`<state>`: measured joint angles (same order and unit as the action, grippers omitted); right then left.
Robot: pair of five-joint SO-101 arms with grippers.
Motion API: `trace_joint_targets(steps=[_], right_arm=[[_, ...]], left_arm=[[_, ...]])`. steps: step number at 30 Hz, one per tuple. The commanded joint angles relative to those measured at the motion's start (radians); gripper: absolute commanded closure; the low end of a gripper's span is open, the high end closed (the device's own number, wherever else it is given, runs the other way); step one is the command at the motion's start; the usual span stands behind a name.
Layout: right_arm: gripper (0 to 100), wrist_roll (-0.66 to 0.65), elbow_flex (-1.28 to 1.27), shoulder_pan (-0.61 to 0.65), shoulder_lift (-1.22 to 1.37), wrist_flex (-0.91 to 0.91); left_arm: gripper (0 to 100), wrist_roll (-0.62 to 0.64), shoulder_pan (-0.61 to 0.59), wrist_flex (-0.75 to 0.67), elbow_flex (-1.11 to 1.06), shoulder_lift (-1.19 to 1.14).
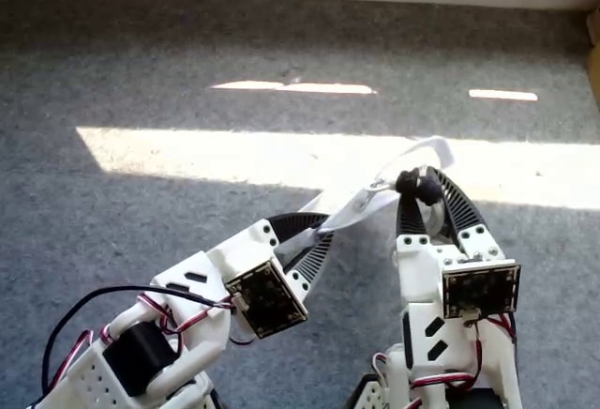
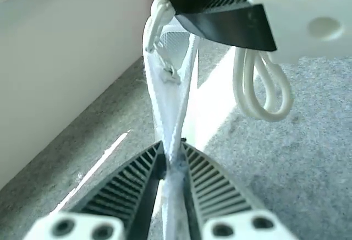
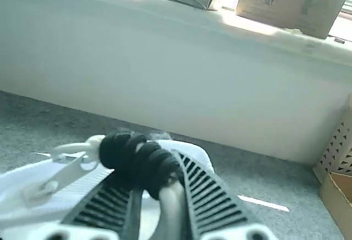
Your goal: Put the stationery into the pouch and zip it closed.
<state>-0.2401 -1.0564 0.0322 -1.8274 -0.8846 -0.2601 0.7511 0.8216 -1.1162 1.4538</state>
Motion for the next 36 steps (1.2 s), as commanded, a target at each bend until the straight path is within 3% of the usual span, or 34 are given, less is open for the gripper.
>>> trace_joint_targets(steps=[1, 15, 27, 30, 34, 36], right_arm=[[99.4, 0.015, -0.004, -0.070, -0.007, 0.068], [99.4, 0.015, -0.081, -0.216, -0.007, 0.202], [99.4, 0.015, -0.111, -0.217, -0.007, 0.206], [99.4, 0.015, -0.108, -0.186, -0.007, 0.203], [99.4, 0.015, -0.114, -0.134, -0.007, 0.202], [99.4, 0.015, -0.114, -0.128, -0.007, 0.202]], left_arm=[[99, -0.008, -0.021, -0.002, 0.007, 0.008], [99, -0.008, -0.048, -0.002, 0.008, 0.008], [99, -0.005, -0.054, -0.002, 0.012, 0.008], [91, 0.018, -0.030, -0.002, 0.005, 0.008], [82, 0.184, -0.031, -0.006, 0.012, 0.008], [81, 0.199, -0.048, -0.008, 0.013, 0.008]])
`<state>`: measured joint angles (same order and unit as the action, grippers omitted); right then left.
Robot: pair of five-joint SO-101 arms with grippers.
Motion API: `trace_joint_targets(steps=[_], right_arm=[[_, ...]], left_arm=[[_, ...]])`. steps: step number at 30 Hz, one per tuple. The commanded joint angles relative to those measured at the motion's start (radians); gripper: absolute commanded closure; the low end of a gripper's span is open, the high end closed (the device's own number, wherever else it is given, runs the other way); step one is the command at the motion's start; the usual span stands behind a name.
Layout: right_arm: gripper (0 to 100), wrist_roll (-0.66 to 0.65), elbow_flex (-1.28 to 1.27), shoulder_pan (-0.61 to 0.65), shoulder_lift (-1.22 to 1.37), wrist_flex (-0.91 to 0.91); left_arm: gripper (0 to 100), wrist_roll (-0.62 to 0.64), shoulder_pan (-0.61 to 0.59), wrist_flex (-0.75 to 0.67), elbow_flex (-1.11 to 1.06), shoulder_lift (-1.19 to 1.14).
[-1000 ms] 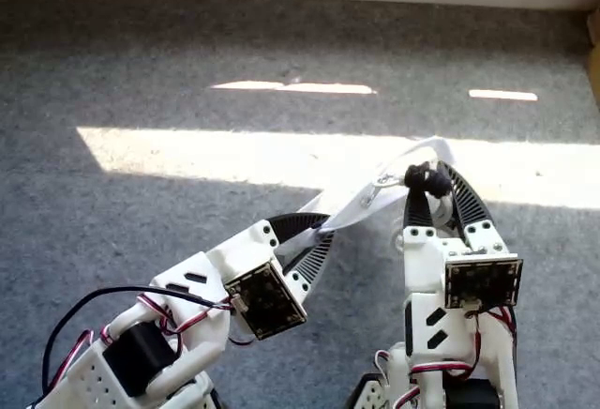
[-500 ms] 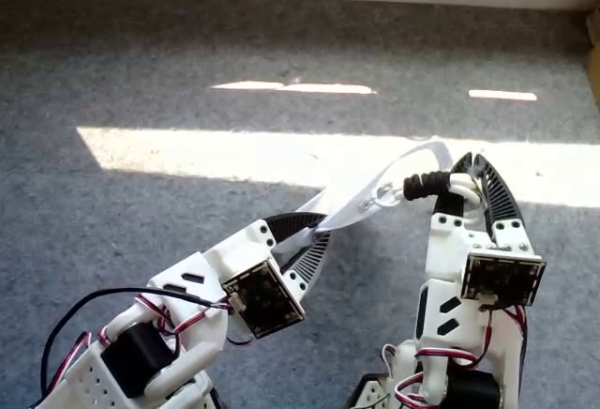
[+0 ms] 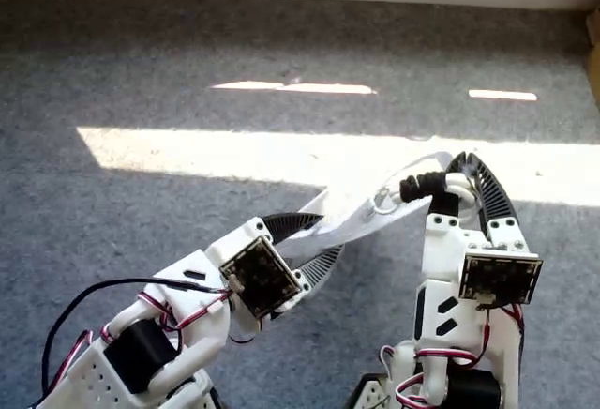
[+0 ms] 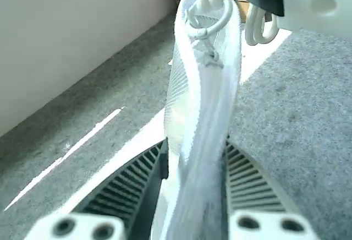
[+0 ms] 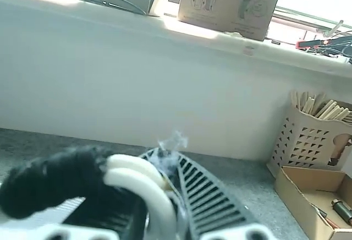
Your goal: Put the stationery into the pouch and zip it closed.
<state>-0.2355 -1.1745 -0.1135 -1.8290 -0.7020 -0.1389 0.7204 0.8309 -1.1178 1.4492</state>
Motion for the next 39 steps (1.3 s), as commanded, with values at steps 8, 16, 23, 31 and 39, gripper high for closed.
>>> trace_joint_targets(steps=[8, 16, 23, 31, 39], right_arm=[[99.4, 0.011, 0.002, 0.021, -0.005, 0.019], [99.4, 0.009, 0.002, 0.021, -0.005, 0.019], [99.4, 0.003, 0.010, 0.102, -0.007, -0.044], [99.4, 0.003, 0.010, 0.105, -0.007, -0.044], [99.4, 0.003, 0.010, 0.104, -0.007, -0.044]], left_arm=[[81, 0.083, -0.041, -0.064, 0.010, 0.013], [84, 0.143, -0.041, -0.112, 0.005, 0.012], [87, 0.141, -0.028, -0.124, 0.005, 0.010], [94, 0.115, 0.031, -0.123, -0.016, 0.012], [99, 0.026, 0.004, -0.118, -0.012, 0.013]])
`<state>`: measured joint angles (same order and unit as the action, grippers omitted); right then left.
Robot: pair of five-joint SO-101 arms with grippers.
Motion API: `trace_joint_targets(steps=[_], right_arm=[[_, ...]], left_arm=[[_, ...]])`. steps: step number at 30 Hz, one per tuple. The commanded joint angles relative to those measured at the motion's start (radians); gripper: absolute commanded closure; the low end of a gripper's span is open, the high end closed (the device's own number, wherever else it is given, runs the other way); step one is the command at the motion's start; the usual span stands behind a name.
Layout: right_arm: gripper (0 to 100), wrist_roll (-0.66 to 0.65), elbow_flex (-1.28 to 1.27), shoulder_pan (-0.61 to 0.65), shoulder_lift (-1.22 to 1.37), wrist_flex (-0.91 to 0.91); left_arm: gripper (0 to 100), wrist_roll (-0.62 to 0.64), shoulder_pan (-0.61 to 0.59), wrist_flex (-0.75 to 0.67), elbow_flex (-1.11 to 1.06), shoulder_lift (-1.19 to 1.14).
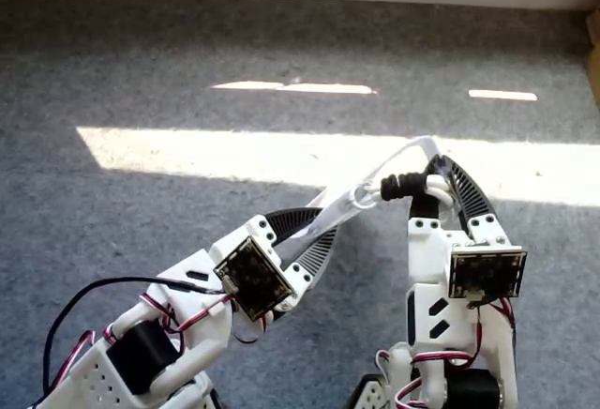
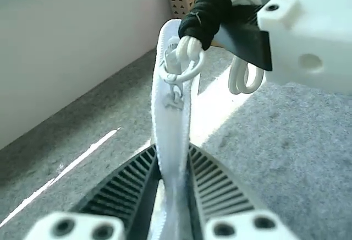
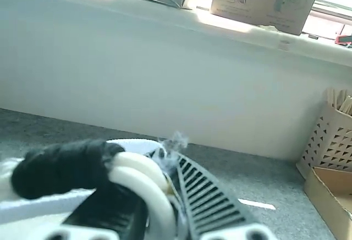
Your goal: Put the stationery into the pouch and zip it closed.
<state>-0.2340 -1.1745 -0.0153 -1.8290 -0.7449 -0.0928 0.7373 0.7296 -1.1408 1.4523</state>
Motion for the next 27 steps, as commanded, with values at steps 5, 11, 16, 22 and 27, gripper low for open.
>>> trace_joint_targets(steps=[5, 11, 16, 22, 27], right_arm=[[98.0, 0.002, 0.010, 0.012, -0.007, -0.002], [79.6, 0.008, 0.013, 0.022, -0.007, -0.127], [79.3, -0.002, 0.013, 0.130, -0.005, -0.171], [79.3, -0.052, 0.015, 0.271, -0.005, -0.242], [79.3, -0.052, 0.015, 0.404, -0.005, -0.285]], left_arm=[[99, -0.121, -0.101, -0.003, 0.051, 0.010], [99, -0.190, -0.136, 0.109, 0.127, 0.010], [99, -0.192, -0.223, 0.124, 0.157, 0.010], [99, -0.276, -0.263, 0.126, 0.174, 0.010], [99, -0.282, -0.257, 0.126, 0.168, 0.010]])
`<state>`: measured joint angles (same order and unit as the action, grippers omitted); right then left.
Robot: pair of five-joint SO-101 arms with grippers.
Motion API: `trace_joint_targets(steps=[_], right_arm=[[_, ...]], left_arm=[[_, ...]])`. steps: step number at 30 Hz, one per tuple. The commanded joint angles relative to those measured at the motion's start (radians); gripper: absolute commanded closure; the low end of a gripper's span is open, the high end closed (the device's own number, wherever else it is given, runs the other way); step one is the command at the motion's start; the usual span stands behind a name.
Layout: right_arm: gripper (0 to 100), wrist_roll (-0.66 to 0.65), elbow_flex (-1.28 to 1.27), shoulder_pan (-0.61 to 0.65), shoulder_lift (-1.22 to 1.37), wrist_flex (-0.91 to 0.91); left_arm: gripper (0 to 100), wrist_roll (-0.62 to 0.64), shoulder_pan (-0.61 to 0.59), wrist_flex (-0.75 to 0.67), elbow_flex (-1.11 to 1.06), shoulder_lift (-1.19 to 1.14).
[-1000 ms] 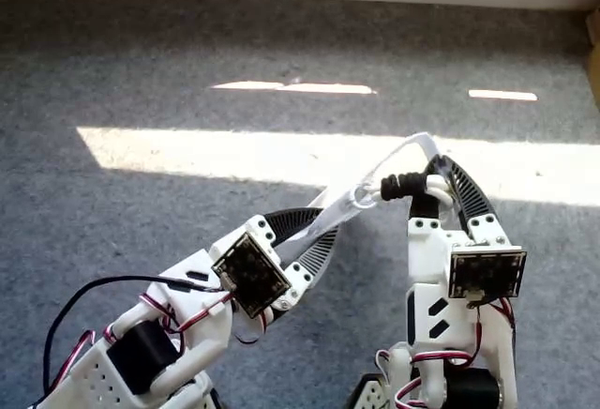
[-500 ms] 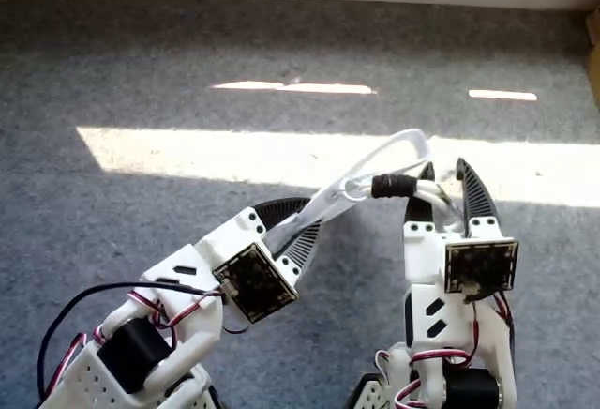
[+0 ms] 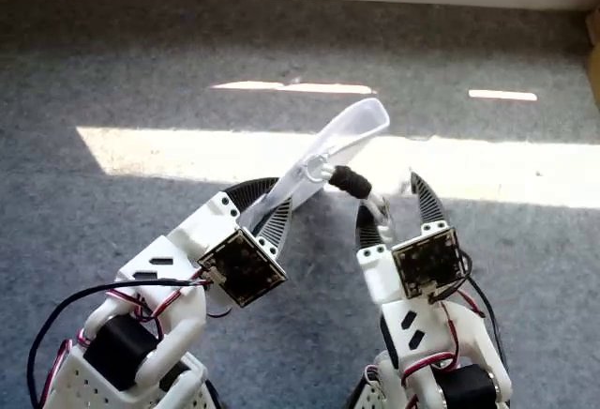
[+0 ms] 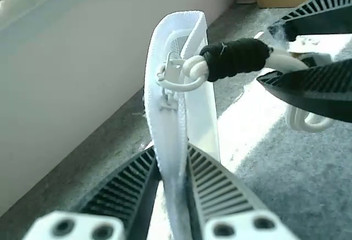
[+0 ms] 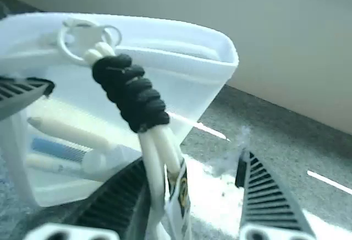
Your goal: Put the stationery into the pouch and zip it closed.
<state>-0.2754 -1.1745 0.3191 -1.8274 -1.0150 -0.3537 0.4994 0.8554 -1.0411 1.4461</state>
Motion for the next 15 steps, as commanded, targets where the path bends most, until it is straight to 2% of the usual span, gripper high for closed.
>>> trace_joint_targets(steps=[1, 5, 8, 15], right_arm=[[79.3, -0.009, 0.015, 0.091, -0.007, -0.016], [79.3, -0.003, 0.012, 0.136, -0.007, -0.016], [79.3, 0.066, 0.013, 0.154, -0.007, -0.007], [79.3, 0.080, 0.005, 0.200, -0.008, 0.054]], left_arm=[[99, -0.021, -0.019, 0.000, 0.068, 0.016], [99, -0.021, -0.018, 0.002, 0.064, 0.016], [99, -0.021, -0.016, -0.005, 0.045, 0.016], [99, -0.018, -0.016, -0.003, 0.035, 0.016]])
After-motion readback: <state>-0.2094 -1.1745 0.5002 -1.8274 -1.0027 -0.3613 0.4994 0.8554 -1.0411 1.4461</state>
